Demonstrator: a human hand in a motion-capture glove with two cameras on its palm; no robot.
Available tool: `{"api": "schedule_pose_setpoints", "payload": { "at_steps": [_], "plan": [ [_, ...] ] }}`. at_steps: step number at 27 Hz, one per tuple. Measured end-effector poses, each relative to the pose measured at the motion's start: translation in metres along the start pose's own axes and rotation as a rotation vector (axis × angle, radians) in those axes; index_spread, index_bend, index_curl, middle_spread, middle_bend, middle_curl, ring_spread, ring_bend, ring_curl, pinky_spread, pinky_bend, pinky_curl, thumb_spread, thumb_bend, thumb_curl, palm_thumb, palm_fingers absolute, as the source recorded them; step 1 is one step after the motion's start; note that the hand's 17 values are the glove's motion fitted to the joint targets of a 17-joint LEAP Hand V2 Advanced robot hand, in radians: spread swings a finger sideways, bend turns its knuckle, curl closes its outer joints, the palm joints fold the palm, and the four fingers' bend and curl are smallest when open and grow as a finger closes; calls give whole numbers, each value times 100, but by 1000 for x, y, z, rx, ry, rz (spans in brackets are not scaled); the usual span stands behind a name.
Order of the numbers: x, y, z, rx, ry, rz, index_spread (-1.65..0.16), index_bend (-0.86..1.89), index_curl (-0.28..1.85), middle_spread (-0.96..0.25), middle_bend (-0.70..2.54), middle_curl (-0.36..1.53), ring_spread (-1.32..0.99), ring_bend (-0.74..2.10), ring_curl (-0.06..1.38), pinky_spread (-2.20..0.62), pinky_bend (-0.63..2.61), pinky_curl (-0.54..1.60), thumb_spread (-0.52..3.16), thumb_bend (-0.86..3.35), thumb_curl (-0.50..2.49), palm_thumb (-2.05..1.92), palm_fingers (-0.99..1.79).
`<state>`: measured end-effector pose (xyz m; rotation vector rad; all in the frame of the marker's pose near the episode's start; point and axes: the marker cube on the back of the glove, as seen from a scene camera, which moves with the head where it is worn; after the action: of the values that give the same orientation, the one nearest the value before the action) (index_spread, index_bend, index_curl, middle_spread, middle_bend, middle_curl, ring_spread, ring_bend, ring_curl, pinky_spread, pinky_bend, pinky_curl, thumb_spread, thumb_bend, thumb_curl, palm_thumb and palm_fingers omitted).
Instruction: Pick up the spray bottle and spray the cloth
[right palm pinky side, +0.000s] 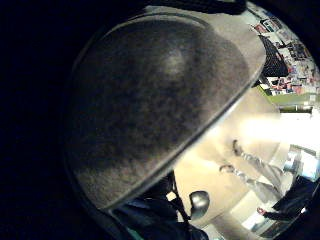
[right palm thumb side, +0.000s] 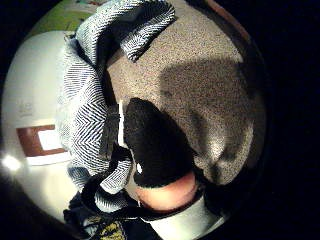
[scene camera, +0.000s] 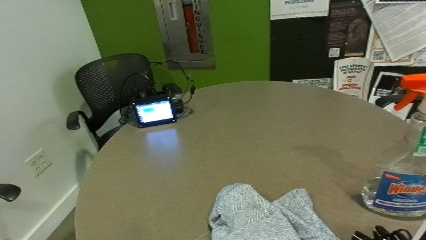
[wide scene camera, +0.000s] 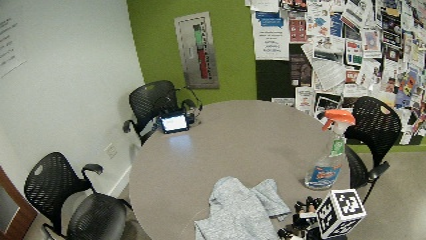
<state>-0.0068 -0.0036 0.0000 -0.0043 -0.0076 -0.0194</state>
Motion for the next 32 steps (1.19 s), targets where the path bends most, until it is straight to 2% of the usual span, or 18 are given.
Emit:
{"api": "schedule_pose_setpoints", "payload": {
  "at_steps": [5,10,17,23,28,32],
  "plan": [
    [1,0,-1,6,-18,-5,-40,29,27,-2,18,21,1,18,13,22,20,22,118,2,21,21,21],
    [8,9,-12,45,-130,2,-41,25,28,2,11,19,5,18,14,24,34,27,122,8,25,36,15],
    [34,6,-66,278,-174,120,-40,20,28,3,12,17,7,22,16,23,52,33,119,4,28,38,28],
    [77,-21,-121,485,-250,264,-38,11,26,3,15,18,7,34,21,22,60,36,118,4,30,45,39],
    [118,-52,-134,470,-382,331,-37,9,24,5,17,20,10,38,25,24,63,38,115,5,34,54,29],
    [135,-63,-135,470,-425,351,-37,10,22,5,20,22,10,41,26,25,64,38,111,2,35,55,34]
  ]
}}
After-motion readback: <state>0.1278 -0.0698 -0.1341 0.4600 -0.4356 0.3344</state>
